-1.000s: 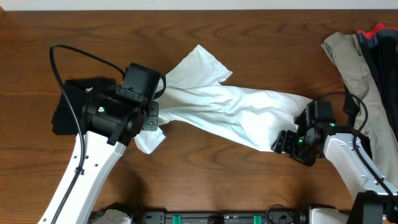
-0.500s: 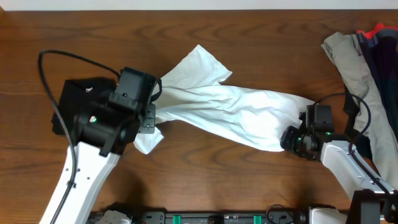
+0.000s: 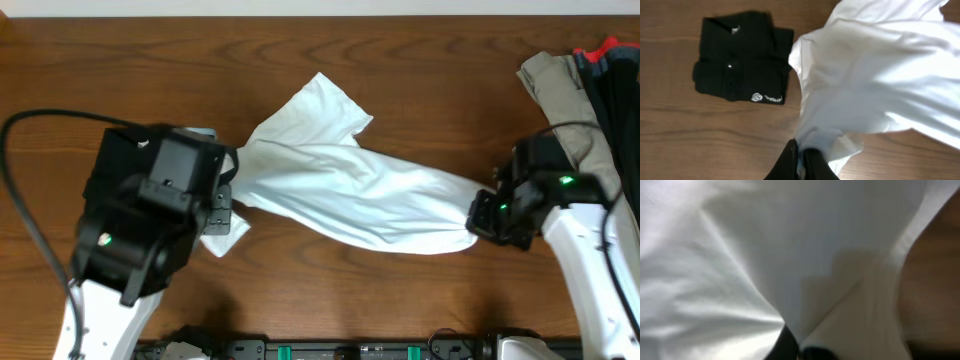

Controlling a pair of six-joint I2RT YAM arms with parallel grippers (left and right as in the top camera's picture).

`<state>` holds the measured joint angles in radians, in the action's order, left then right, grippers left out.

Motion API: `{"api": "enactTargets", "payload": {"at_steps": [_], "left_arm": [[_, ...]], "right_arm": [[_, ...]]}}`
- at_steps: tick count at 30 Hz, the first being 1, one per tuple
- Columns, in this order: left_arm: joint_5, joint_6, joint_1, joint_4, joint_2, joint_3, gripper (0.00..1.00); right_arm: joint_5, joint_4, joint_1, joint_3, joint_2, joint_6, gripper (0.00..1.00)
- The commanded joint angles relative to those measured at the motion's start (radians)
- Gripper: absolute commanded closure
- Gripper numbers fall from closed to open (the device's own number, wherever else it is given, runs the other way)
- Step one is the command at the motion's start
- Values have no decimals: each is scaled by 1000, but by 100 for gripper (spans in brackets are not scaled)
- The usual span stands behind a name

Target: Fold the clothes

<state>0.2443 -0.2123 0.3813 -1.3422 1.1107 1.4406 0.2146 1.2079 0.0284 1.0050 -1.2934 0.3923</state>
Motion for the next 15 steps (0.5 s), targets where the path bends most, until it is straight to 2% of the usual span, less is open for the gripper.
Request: {"api": "enactTargets", "payload": {"at_steps": [1,10,15], "left_arm": [[31,28,-6,-15,-26,89,94],[35,109,-6,50,60,108,94],[39,115,-6,104,180,108,94]], "right_arm": [[-2,75,-9,124,20,-42,99],[3,-85,-9,150,-59,-29,96],[-1,-288,-9,148,-183,-31,96]]}}
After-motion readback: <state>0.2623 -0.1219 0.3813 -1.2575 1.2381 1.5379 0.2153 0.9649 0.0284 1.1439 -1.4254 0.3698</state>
